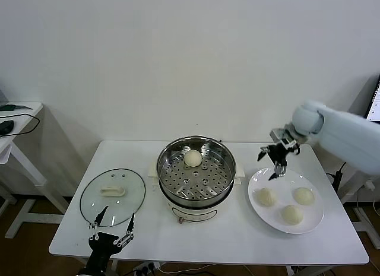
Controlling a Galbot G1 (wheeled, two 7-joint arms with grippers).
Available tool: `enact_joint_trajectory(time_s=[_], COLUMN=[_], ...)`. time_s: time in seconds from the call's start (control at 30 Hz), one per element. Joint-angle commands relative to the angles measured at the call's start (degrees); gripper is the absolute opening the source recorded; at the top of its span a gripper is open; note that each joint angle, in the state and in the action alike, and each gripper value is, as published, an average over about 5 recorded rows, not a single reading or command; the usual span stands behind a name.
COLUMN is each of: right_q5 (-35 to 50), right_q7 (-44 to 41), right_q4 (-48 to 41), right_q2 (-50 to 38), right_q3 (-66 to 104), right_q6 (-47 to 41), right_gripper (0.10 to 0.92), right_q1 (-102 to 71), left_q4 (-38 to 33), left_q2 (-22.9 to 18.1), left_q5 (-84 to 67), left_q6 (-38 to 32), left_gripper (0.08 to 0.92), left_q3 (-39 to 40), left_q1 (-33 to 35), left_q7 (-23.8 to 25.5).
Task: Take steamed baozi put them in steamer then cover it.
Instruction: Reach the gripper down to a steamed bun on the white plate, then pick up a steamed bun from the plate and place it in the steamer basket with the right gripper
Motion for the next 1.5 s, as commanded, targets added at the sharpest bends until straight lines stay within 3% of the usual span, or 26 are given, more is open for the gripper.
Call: enact_joint_trajectory(time_s=[0.03,0.53,0.87,1.17,1.33,1.5], right_q5=[0.4,-3.1,-3.4,-3.5,1.3,7.3], right_q7=[4.4,6.3,6.4,-6.5,-14.1,-14.9], right_q4=[-1.0,-2.5,-1.1,1.3,3.7,7.5], right_q2=[-1.2,0.4,-0.4,0.5,6.0,12.5], right_q3=[2.0,4.7,4.6,3.7,-2.7,-7.5], right_q6=[-4.9,-4.5,-4.1,-1.9,-2.0,-3.3], right_gripper=[0.823,0.82,0.638,0.595,0.605,0.611], right_q1=[-9.3,-13.3,-10.0,6.7,21.5,28.9], left_q4=[0.1,0.6,0.6,0.2,-0.1,-0.4], left_q2=[-0.2,-0.3,-0.4,0.1,0.4,0.6], left_q5=[0.0,0.0,-0.1,-0.1,-0.3,-0.4], left_q6=[0.0,-0.3,-0.3,-0.1,0.0,0.3], left_gripper=[0.823,0.823,0.823,0.823,0.823,0.823], left_q3=[0.1,0.0,0.1,0.9,1.1,1.3], left_q1=[0.2,0.2,0.2,-0.2,-0.6,-0.8], left_q7=[-0.1,-0.4,-0.5,-0.7,-0.9,-1.0])
